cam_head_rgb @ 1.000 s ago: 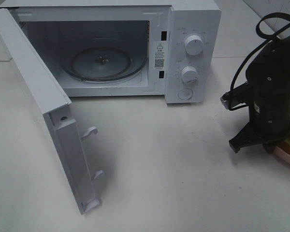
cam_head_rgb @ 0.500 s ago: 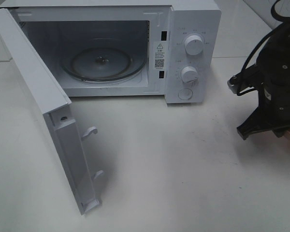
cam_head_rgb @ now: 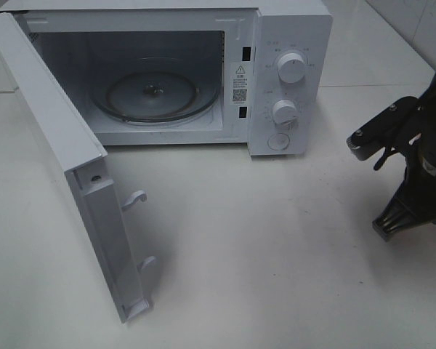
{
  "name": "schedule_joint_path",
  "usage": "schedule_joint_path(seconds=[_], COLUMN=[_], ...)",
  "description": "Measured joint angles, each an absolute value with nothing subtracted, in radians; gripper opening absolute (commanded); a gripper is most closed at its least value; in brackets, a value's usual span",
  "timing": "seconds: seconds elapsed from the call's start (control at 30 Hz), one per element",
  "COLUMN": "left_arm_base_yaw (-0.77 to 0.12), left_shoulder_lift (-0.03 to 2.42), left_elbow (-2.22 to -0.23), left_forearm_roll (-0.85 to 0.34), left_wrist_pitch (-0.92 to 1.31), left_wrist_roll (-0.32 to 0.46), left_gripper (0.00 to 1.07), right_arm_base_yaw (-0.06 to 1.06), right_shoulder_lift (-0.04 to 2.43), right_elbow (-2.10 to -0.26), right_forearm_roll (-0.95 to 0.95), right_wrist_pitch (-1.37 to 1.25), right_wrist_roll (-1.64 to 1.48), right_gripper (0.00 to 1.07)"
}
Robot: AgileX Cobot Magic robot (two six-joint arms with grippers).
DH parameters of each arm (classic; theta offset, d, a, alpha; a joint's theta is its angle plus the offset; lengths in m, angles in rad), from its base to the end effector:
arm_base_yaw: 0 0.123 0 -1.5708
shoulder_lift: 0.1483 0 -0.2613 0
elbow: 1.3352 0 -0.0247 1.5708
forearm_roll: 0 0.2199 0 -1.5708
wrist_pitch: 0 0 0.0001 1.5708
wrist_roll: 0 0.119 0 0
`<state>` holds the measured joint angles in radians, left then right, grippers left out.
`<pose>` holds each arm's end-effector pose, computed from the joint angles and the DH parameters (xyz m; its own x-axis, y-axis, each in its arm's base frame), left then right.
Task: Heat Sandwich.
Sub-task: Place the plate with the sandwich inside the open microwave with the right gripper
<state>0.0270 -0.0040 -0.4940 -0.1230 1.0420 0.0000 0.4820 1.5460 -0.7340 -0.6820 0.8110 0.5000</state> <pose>0.0177 -0.0121 0.2507 -0.4413 -0.0738 -0.8943 0.0410 0.9939 -0.1023 0.2291 0.0584 0.1506 -0.8711 -0.4657 -0.1558 -0.3561 0.8175 -0.4527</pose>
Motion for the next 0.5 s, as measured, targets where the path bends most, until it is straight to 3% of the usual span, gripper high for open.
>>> schedule_joint_path(seconds=[0.5], left_arm_base_yaw=[0.027], left_shoulder_lift=[-0.004], left_elbow=[-0.494], left_forearm_roll=[-0.123], left_wrist_pitch=[1.042], left_wrist_roll=[0.000], left_gripper=[0.76], right_arm_base_yaw=[0.724], right_shoulder_lift=[1.404], right_elbow=[-0.600], right_forearm_roll=[-0.680], right_wrist_pitch=[0.866], right_wrist_roll=[0.500], right_gripper=[0.00])
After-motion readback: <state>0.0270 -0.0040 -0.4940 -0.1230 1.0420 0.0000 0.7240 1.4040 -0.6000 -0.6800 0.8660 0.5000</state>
